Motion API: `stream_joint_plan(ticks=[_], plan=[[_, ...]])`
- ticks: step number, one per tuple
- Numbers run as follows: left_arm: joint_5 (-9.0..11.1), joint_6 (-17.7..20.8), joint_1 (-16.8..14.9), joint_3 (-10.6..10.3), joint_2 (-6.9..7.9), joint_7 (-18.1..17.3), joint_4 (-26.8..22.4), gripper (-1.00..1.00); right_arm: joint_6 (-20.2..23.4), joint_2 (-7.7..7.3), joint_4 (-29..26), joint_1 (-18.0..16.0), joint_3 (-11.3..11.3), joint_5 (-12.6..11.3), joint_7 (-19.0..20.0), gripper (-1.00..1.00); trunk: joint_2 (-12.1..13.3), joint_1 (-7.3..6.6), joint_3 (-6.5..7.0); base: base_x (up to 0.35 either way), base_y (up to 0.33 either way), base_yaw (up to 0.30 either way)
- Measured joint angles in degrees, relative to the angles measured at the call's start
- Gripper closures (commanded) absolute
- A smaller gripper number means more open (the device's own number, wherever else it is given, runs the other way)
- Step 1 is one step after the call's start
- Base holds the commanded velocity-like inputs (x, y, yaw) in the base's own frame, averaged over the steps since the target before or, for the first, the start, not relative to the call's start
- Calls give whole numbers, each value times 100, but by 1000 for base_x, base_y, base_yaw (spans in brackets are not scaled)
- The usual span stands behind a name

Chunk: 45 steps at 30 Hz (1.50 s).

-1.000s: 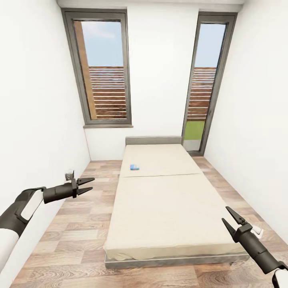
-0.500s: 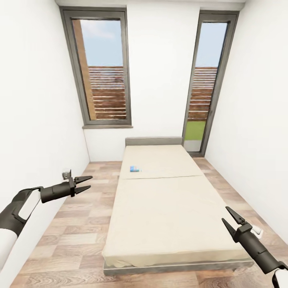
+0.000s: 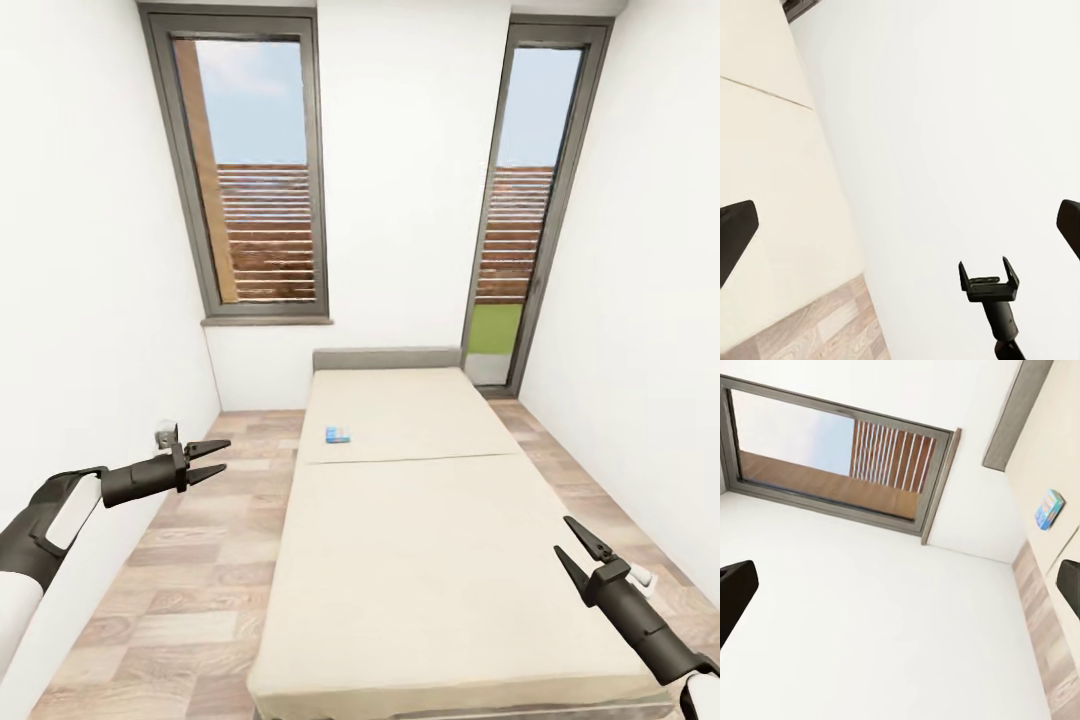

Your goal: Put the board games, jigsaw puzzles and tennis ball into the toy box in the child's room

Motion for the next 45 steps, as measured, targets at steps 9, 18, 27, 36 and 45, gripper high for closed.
stream_joint_plan(ticks=[9, 18, 27, 36, 45], plan=[[0, 1, -2, -5, -5, 0, 1, -100, 0, 3, 0, 1, 4, -2, 0, -100, 0, 2, 18, 155, 212, -117], [0, -1, -2, -7, -7, 0, 2, -100, 0, 4, 6, 0, 14, -2, -16, -100, 0, 3, 53, 15, 257, -229], [1, -8, -3, -8, -5, 0, 3, -100, -1, 12, 9, 0, 15, 15, -39, -100, -2, 3, 87, 1, 59, -239], [1, -8, -4, -8, -5, 0, 2, -100, -8, 13, 14, -2, 15, 17, -47, -100, -5, 4, 120, 0, 32, -239], [-1, -8, -5, -8, -5, -1, 1, -100, -10, 12, 32, -5, 11, 23, -47, -100, -7, 4, 153, 0, 177, -239]])
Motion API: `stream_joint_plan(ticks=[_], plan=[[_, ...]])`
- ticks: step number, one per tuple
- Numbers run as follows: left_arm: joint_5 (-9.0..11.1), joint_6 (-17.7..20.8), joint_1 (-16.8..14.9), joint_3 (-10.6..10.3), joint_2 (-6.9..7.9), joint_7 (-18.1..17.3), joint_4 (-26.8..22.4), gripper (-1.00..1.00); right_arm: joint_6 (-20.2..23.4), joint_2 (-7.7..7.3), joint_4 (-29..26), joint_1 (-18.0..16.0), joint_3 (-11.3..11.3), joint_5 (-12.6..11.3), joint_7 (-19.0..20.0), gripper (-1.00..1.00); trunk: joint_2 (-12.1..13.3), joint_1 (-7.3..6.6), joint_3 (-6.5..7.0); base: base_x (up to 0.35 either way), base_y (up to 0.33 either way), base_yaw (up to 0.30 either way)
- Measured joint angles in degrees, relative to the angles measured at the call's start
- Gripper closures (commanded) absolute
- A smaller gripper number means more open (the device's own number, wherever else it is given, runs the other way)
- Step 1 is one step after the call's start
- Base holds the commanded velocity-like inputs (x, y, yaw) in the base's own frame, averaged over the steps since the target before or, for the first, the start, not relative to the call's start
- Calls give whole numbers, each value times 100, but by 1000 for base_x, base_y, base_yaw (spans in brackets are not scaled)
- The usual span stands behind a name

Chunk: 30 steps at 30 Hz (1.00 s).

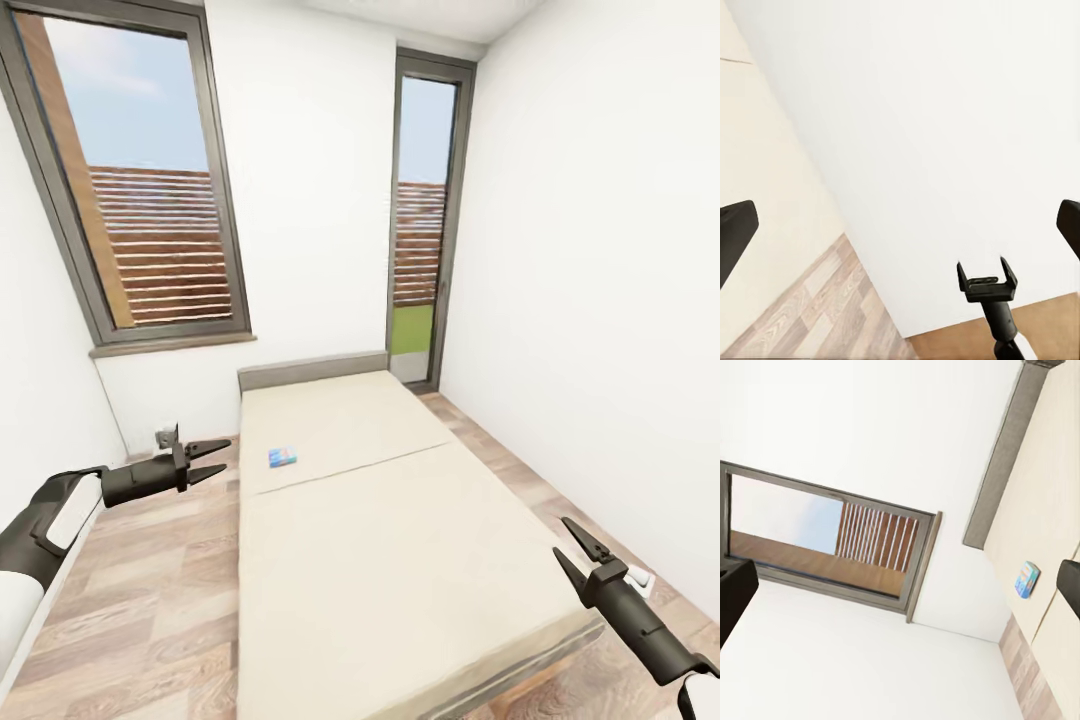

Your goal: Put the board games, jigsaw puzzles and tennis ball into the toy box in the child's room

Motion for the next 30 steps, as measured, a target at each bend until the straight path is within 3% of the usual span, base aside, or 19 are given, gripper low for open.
stream_joint_plan(ticks=[18, 30], plan=[[1, -1, 0, 0, -6, 0, 0, -100, -6, 8, -4, -4, 0, 1, 0, -100, -2, 0, 79, 0, 228, -230], [6, -1, 1, -2, -7, 0, -2, -100, -6, 13, -22, -4, -13, -3, 5, -100, -1, -1, 102, 88, 68, -52]])
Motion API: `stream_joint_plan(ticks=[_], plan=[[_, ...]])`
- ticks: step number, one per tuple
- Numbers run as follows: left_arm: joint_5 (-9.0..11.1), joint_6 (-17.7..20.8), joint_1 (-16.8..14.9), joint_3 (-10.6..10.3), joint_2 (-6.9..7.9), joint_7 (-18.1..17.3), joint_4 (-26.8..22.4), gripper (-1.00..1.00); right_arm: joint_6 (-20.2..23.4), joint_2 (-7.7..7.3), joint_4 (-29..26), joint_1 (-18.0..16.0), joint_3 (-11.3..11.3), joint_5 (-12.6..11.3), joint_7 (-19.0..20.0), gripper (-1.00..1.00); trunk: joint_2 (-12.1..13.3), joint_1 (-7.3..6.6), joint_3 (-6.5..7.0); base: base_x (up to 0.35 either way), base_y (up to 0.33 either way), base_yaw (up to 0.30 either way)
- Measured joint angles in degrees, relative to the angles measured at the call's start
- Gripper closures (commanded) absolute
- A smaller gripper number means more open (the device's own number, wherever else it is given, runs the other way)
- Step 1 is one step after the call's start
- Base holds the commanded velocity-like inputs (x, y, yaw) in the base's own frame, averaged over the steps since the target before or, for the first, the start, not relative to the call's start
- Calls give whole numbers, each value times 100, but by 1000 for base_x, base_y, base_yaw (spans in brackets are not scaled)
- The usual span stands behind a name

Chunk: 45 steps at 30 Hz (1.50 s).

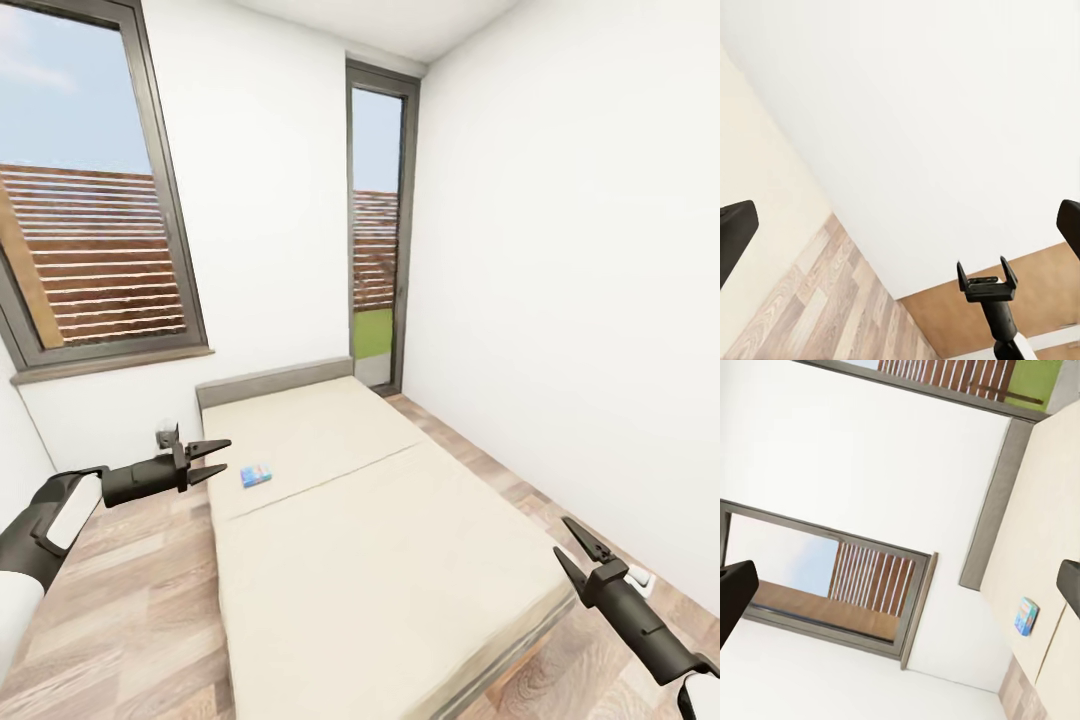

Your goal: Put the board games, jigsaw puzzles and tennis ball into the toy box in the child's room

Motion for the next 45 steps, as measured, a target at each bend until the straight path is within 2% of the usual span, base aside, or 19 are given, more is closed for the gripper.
stream_joint_plan(ticks=[11, 45], plan=[[2, 0, -2, 2, -2, -7, 1, -100, 7, -2, -5, 0, 8, -3, -3, -100, 0, 1, 1, 30, 149, -108], [3, 0, -2, 1, -2, -7, 3, -100, -2, 5, -4, 0, 8, 7, -6, -100, 1, 2, 93, -17, 96, -274]])
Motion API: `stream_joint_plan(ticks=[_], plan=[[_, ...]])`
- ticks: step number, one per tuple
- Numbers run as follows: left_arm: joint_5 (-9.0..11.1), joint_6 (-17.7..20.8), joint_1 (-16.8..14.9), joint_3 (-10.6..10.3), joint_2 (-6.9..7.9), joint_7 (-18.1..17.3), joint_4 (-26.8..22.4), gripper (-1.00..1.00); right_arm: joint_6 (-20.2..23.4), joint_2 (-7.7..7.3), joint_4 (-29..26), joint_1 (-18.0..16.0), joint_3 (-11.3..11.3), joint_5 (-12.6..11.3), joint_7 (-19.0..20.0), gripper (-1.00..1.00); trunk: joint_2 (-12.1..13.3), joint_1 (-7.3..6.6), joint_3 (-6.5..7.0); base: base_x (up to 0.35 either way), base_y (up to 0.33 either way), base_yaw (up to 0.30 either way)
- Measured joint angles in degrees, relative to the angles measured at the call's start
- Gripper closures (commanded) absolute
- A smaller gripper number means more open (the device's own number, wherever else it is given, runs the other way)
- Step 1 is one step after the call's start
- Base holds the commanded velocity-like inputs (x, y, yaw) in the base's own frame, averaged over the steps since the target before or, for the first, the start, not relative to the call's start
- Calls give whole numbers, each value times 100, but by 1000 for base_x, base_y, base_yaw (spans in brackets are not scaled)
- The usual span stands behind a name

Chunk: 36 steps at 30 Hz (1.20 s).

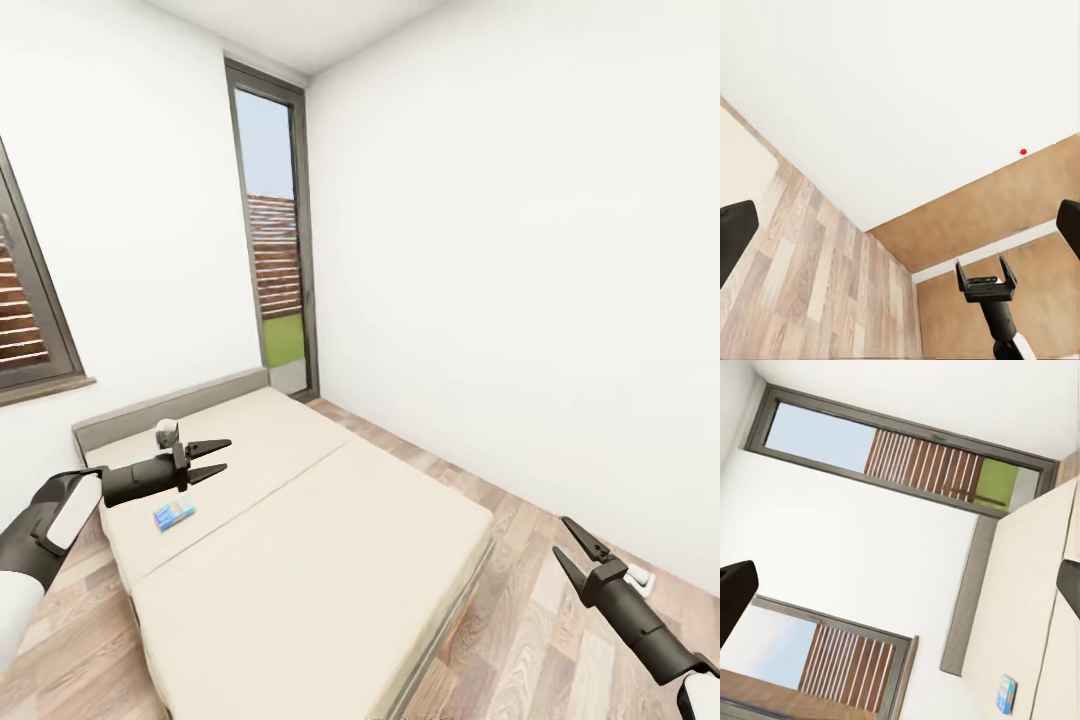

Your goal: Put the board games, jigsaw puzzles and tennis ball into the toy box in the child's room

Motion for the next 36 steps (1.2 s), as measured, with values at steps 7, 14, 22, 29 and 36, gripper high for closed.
stream_joint_plan(ticks=[7, 14, 22, 29, 36], plan=[[-5, 1, 0, 0, 0, 0, -1, -100, -7, 0, 1, 2, 0, -1, 0, -100, 0, 0, 27, -99, 148, -276], [-6, 0, 0, -1, 0, 3, 0, -100, -16, 0, -1, -1, 0, -1, 0, -100, -1, -1, 56, -33, 51, -270], [-9, 1, 0, 0, 0, 6, -1, -100, -18, 0, 0, 2, 0, -2, 1, -100, 0, 0, 92, -80, 130, -265], [-8, 0, 0, 0, 0, 6, 0, -100, -17, 0, -1, 0, 0, -1, 0, -100, -1, -1, 124, -29, 54, -260], [-9, 0, 0, 0, 0, 7, 0, -100, -18, 0, 0, 1, 0, 0, 0, -100, 0, -1, 156, -11, 75, -257]])
